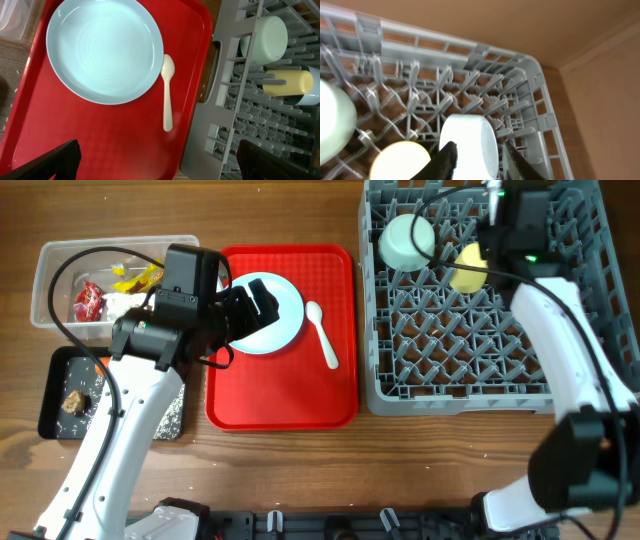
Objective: Sort waste into correct bins and load items into the dishwasher rack
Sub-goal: 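Lower the light-blue bowl into the rack and open the right gripper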
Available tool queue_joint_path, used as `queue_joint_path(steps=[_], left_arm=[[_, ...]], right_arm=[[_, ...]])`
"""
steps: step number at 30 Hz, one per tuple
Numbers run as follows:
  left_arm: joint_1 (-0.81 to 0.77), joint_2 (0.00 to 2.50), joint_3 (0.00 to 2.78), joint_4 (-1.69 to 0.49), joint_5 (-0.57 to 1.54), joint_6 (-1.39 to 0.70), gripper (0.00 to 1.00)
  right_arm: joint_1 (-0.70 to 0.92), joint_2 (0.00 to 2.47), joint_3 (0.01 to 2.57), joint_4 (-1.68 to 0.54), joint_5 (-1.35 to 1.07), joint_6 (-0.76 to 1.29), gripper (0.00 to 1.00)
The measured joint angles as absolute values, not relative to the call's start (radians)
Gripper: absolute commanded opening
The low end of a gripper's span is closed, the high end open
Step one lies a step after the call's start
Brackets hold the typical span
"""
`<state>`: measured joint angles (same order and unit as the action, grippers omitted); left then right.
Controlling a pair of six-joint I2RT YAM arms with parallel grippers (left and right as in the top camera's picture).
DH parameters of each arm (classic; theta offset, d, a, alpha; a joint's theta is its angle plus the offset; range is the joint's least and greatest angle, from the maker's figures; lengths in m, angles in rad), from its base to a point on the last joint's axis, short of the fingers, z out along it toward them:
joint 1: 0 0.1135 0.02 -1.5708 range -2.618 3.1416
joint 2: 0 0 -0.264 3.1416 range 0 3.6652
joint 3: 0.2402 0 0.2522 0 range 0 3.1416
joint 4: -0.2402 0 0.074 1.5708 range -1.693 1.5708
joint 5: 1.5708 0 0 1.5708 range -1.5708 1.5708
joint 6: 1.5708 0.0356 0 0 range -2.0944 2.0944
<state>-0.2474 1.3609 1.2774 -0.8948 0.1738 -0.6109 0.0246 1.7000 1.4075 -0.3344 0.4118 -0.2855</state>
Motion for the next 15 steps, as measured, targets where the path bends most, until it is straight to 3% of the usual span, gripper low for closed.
queue_joint_path(steps=[1, 10, 15], left_arm=[[-0.247, 1.361, 1.277, -0.895, 0.174, -0.611, 1.0], [-0.247, 1.361, 1.277, -0.895, 0.174, -0.611, 1.0], [-0.247, 1.361, 1.277, -0.896, 0.174, -0.611, 1.0]], right_arm=[[0.007, 1.668, 1.407, -0.345, 0.38, -0.25, 0.04], [-0.272, 1.626, 1.407, -0.464, -0.035, -0.065, 0.04], [-0.326, 1.704, 1.407, -0.464, -0.142, -0.046, 0.04]])
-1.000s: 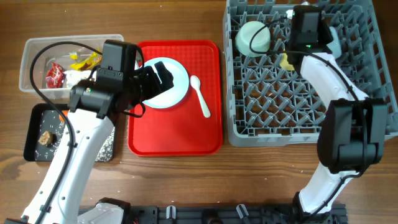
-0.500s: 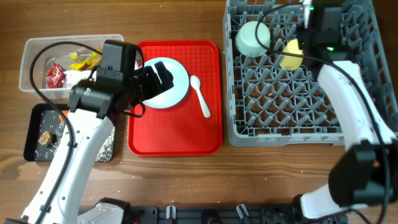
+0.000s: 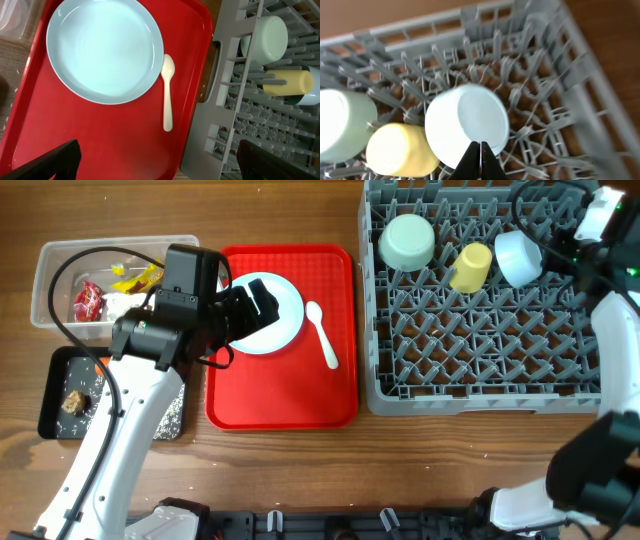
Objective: Sort waste into correct bins and load items into the dishwasher rack
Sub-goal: 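Lower the light-blue bowl into the rack and open the right gripper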
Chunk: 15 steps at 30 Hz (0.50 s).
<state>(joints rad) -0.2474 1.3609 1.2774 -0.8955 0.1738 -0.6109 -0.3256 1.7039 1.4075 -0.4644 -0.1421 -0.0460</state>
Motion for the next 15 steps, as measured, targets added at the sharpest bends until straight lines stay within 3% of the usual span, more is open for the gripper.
queue_joint_path(steps=[6, 15], left_arm=[[-0.247, 1.361, 1.277, -0.895, 0.174, -0.611, 1.0], [-0.247, 1.361, 1.277, -0.896, 0.174, -0.611, 1.0]], right_arm=[[-0.324, 1.835, 1.407, -0.464, -0.2, -0.046, 0.04], [-0.324, 1.844, 1.407, -0.463, -0.297, -0.046, 0.04]])
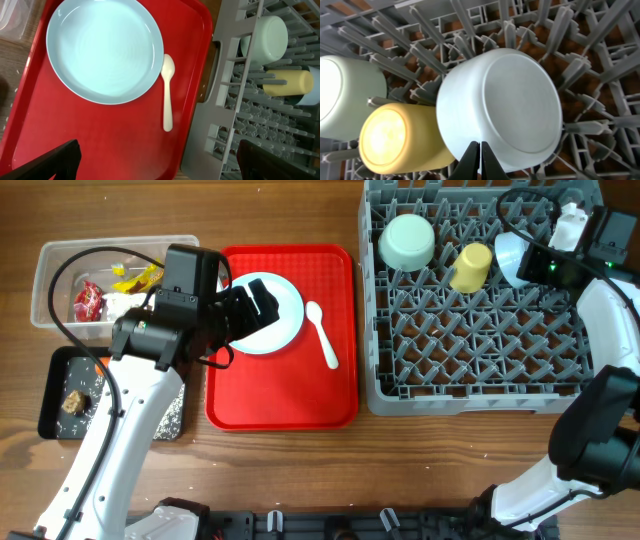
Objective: Sort waste into correct bins and load items into the dishwasher rack
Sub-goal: 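Lower the light-blue bowl into the rack and open the right gripper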
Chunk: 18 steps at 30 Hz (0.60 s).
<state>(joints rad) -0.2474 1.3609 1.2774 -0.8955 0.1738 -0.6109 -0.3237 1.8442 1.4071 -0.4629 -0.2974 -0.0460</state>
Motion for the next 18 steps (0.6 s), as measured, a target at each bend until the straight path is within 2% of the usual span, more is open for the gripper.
queue_joint_path(steps=[4, 9, 18], left_arm=[[-0.247, 1.361, 1.277, -0.896, 0.174, -0.611, 1.0], [-0.247, 1.361, 1.277, -0.896, 0.174, -0.611, 1.0], [-0.247, 1.361, 1.277, -0.896, 0.174, -0.611, 1.0]], right_arm=[[-0.324, 1.844, 1.407, -0.407, -0.305, -0.046, 0.04], [-0.324, 1.844, 1.407, -0.337, -0.2, -0.044, 0.04], [-0.324, 1.911, 1.407, -0.332, -0.17, -0.019, 0.04]])
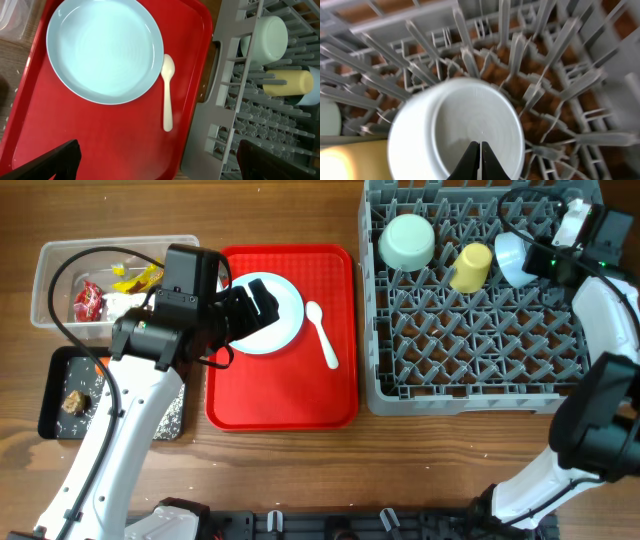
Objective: Sort waste into correct bins and load items into the dishwasher rack
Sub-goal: 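Lower the light-blue bowl into the rack and open the right gripper, then move the right gripper to the white spoon on the red tray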
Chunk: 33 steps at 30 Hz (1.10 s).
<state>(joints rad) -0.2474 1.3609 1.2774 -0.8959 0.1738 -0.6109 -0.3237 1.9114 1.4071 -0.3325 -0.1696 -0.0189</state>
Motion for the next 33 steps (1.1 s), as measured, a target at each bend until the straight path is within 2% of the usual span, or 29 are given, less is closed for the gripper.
queue_joint_path(steps=[11, 17, 21, 25, 29, 32, 33], left_arm=[[-0.247, 1.361, 1.277, -0.896, 0.174, -0.611, 1.0], [-0.247, 1.361, 1.277, -0.896, 0.174, -0.611, 1.0], [-0.247, 1.361, 1.277, -0.895, 0.174, -0.611, 1.0], [-0.247, 1.361, 1.277, -0.896, 0.174, -0.611, 1.0], [-0.247, 1.361, 1.277, -0.896, 0.174, -0.611, 1.0], [-0.247, 1.361, 1.277, -0.896, 0.174, -0.611, 1.0], [-0.247, 1.361, 1.277, -0.896, 0.174, -0.611, 1.0]], right_arm=[[-0.324, 1.916, 1.407, -0.358, -0.344, -0.028, 0.04], [-0.309, 1.7, 1.407, -0.411, -0.344, -0.03, 0.05], [-0.193, 1.468, 1.411, -0.502, -0.345, 0.0, 0.15], [-0.001, 1.424, 1.413, -0.67, -0.349, 0.015, 0.2], [0.199, 1.433, 1.401, -0.785, -0.353, 0.022, 0.3], [0.277, 1.444, 1.395, -0.783, -0.35, 0.025, 0.51], [0.292, 1.454, 1.395, -0.781, -0.35, 0.03, 0.52]])
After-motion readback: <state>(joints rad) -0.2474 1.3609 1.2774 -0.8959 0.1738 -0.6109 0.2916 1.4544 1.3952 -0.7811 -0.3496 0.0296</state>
